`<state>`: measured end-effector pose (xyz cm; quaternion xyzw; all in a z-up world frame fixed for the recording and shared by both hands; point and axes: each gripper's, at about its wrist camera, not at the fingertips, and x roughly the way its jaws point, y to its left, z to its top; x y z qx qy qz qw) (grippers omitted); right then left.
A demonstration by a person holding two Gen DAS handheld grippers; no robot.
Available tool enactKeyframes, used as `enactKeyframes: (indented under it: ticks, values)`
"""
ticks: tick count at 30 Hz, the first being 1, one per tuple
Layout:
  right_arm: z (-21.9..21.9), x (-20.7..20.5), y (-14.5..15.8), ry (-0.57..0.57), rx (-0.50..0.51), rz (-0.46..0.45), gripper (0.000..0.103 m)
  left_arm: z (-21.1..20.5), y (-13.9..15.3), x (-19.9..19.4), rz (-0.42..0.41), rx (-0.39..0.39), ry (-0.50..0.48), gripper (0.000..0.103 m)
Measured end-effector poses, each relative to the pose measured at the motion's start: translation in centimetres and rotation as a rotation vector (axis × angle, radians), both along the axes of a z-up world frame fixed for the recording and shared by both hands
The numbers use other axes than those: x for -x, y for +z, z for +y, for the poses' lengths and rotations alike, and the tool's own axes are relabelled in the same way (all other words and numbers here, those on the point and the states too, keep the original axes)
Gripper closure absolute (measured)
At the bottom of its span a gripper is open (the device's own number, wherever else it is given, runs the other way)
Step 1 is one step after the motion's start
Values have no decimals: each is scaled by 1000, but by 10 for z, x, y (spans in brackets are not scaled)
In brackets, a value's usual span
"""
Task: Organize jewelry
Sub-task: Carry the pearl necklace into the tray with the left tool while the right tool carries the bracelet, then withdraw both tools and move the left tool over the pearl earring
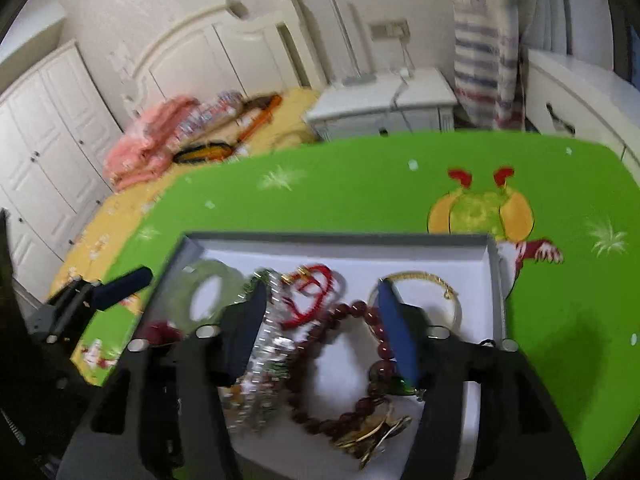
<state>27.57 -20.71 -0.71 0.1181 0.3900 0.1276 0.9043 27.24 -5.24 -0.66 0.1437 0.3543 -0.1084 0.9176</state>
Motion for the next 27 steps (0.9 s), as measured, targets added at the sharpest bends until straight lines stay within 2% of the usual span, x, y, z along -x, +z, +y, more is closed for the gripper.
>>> enactKeyframes:
  ticks: [7,11,13,19,27]
  values:
    - [-2,37,49,-4,24,-126,45,17,23,22,-4,-17,32,6]
    - [-12,56,66,-25,33,-163,40,26,31,47,-31,-20,59,6]
    - [-17,81,72,-29,43,-188,39,27,31,62,-44,-12,61,6]
    - [-17,135,56,-25,59,-212,34,30,24,105,-73,14,79,6]
    - [-14,185,21,-39,71,-168,31,37,1,142,-33,59,75,6]
